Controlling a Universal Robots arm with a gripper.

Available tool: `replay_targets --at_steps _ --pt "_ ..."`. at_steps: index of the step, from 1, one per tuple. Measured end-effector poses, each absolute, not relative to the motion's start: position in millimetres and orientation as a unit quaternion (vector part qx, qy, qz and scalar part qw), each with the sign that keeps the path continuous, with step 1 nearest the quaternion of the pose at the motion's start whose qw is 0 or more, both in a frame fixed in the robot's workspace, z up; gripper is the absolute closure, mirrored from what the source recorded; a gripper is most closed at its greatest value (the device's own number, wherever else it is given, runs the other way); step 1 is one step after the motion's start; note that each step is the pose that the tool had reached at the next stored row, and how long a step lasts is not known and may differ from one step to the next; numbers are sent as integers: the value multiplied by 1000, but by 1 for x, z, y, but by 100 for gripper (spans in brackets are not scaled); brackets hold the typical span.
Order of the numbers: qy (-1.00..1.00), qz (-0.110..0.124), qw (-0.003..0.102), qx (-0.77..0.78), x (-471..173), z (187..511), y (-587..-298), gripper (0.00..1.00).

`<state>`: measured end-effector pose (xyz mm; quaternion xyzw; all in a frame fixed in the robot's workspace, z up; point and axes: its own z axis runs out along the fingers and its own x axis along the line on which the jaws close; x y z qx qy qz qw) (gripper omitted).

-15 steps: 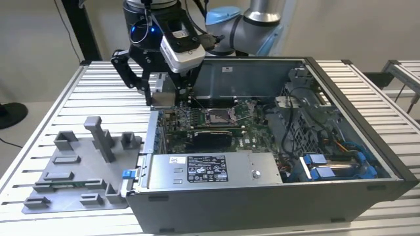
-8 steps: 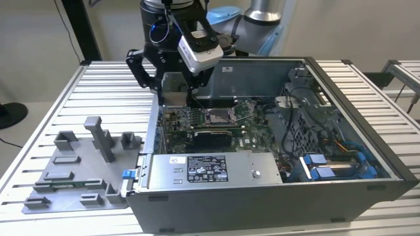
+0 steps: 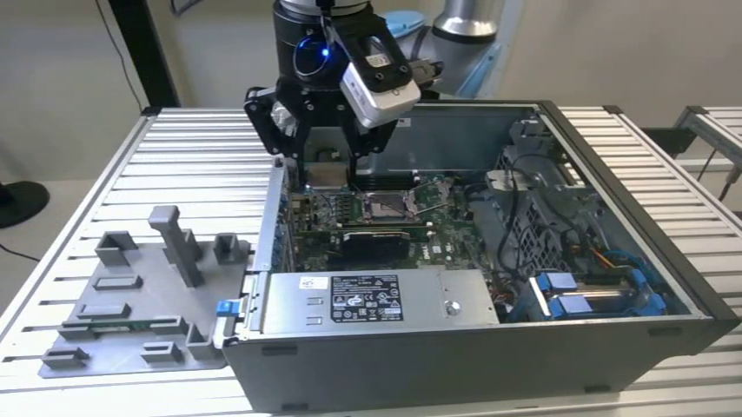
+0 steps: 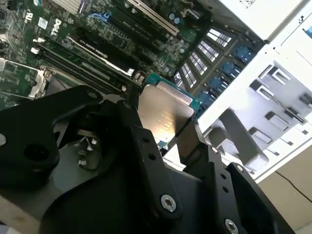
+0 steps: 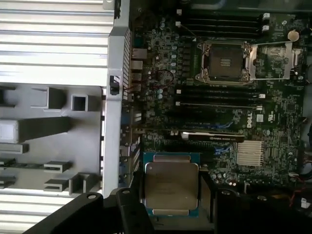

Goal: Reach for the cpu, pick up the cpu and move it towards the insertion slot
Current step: 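Pick up the cpu and move it towards the insertion slot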

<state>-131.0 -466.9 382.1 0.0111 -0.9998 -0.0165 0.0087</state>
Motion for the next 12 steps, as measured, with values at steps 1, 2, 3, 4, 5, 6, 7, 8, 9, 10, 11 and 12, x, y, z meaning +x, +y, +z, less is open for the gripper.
replay_targets --at_steps 1,2,3,4,5,6,7,8,9,10,11,12 --pt "-1000 -16 9 11 -129 382 -467 100" --pt "-1000 -16 9 11 -127 382 -467 100" --pt "-1000 -16 9 11 -125 382 -467 100" --pt "-1000 -16 9 11 -124 382 -467 100" --pt "-1000 -17 9 11 -122 382 -467 100" --pt "-1000 -16 9 11 -121 382 -467 100" --pt "-1000 -16 9 11 -119 382 -467 100" --pt "-1000 -17 9 11 -118 382 -467 100" --pt "-1000 -16 9 11 -116 382 -467 100" --pt "-1000 -16 9 11 -114 382 -467 100" --pt "-1000 -17 9 11 -111 382 -467 100" --pt "-1000 -16 9 11 -108 382 -467 100"
